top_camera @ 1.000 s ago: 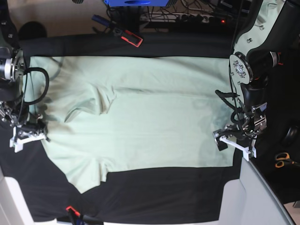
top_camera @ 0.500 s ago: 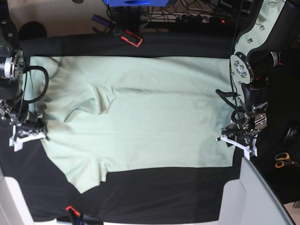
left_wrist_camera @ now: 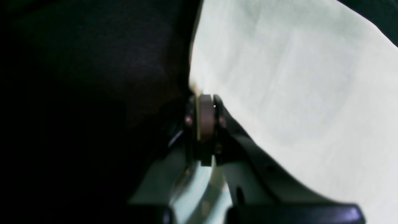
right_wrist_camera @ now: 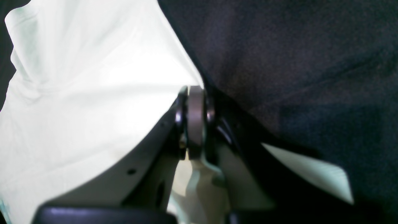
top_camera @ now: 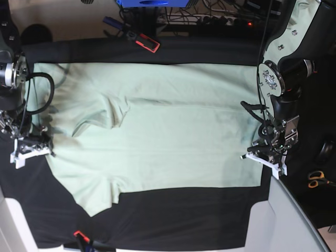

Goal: Fold the T-shirt properly
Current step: 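Lower both grippers and pinch the shirt's opposite long edge, then lift the pinched edge and fold it over toward the folded edge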

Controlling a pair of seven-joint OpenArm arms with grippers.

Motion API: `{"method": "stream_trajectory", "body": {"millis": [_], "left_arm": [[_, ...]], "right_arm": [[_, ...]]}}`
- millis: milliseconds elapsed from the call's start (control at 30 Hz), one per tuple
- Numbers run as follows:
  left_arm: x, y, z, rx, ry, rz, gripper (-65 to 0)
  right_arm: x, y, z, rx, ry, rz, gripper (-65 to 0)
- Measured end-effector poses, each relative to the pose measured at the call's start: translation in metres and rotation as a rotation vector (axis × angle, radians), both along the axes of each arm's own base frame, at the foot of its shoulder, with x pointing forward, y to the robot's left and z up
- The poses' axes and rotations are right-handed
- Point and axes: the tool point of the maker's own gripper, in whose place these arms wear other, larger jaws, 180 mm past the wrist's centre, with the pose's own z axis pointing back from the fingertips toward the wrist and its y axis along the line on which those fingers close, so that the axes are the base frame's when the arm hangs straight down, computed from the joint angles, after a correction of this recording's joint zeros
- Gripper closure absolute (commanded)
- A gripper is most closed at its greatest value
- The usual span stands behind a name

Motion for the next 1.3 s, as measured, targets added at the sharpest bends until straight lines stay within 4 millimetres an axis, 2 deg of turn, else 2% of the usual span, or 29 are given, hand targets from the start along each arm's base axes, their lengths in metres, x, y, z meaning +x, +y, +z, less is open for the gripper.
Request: {"method": "stream_trajectory", "body": {"millis": [233,400,533,633,833,1033,1233,1300], "left_arm": [[0.0,0.001,0.003,0.004,-0.004,-0.003,0.0],[-0.012,0.004,0.004,0.012,0.049,-0.02,0.0],[-0.03,0.012,0.007,0.049,0.069,-0.032,0.0],[-0.043,0.007,0.01,0.066,0.105,-0.092,0.0],[-0.05,0.017,0.027,0.125,0.067,-0.092,0.0],[-0.058,0.023,0.034,0.156,0.051,-0.092,0.0],[-0.068,0.027,0.039,0.188,0.042,-0.097,0.0],[-0.07,0.027,0.043,0.204,0.043,-0.108,0.0]], "right_arm": [[0.002,0.001,0.003,-0.003,-0.006,0.009,0.0],[-0.002,0.004,0.007,-0.032,-0.01,0.066,0.0],[0.003,0.009,0.018,-0.048,-0.044,0.106,0.0],[0.006,0.01,0.026,-0.061,-0.079,0.118,0.0],[-0.005,0.013,0.027,-0.088,-0.092,0.149,0.0],[0.001,0.021,0.05,-0.116,-0.178,0.188,0.0],[-0.011,0.026,0.05,-0.126,-0.182,0.213,0.0],[-0.012,0.021,0.053,-0.118,-0.194,0.186,0.0]]}}
